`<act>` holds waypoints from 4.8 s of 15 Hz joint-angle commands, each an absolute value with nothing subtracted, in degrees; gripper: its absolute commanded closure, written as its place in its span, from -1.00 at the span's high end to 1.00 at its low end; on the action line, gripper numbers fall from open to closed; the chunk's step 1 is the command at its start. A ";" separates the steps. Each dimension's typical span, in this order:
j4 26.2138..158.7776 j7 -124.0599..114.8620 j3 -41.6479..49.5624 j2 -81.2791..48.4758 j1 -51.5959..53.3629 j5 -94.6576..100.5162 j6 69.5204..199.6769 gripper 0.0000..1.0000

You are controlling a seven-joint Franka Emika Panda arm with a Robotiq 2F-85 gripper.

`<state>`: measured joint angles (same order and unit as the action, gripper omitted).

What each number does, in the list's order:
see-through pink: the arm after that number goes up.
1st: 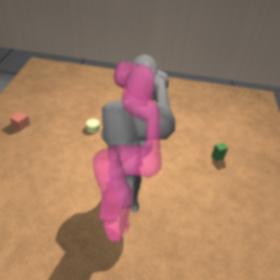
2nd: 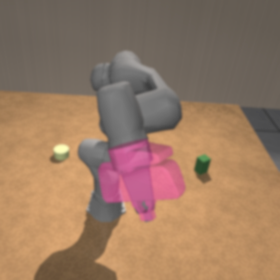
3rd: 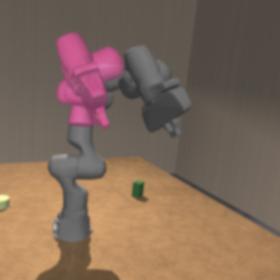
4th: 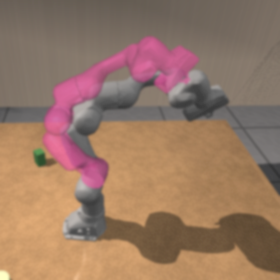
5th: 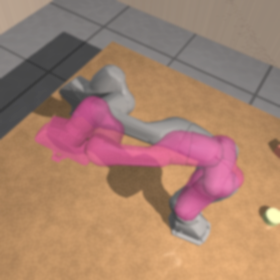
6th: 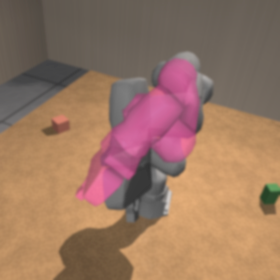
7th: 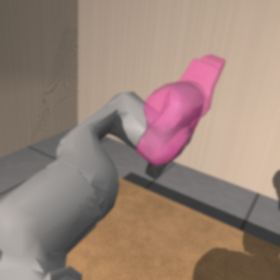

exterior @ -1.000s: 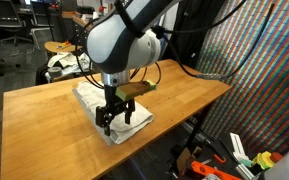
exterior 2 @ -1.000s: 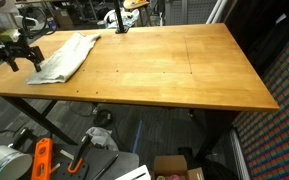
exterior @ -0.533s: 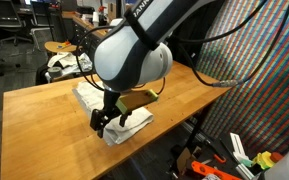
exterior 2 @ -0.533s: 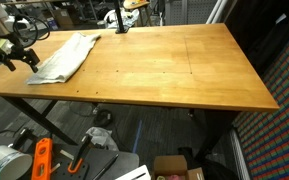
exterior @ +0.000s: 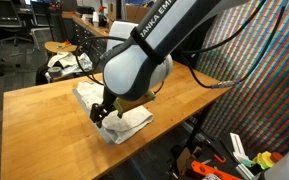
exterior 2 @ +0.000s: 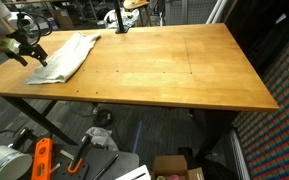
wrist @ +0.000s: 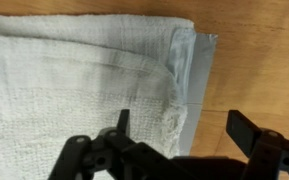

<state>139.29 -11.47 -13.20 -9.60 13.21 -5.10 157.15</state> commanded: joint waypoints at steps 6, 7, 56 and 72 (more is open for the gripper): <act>137.73 -19.33 -10.33 -10.55 15.81 4.84 150.08 -0.47; 137.67 -19.07 -10.48 -10.40 15.80 4.50 149.38 -0.61; 75.38 -8.94 -5.08 -43.85 6.38 -4.56 104.36 -0.82; 76.54 -12.24 -3.23 -46.85 7.34 -3.85 111.17 -0.76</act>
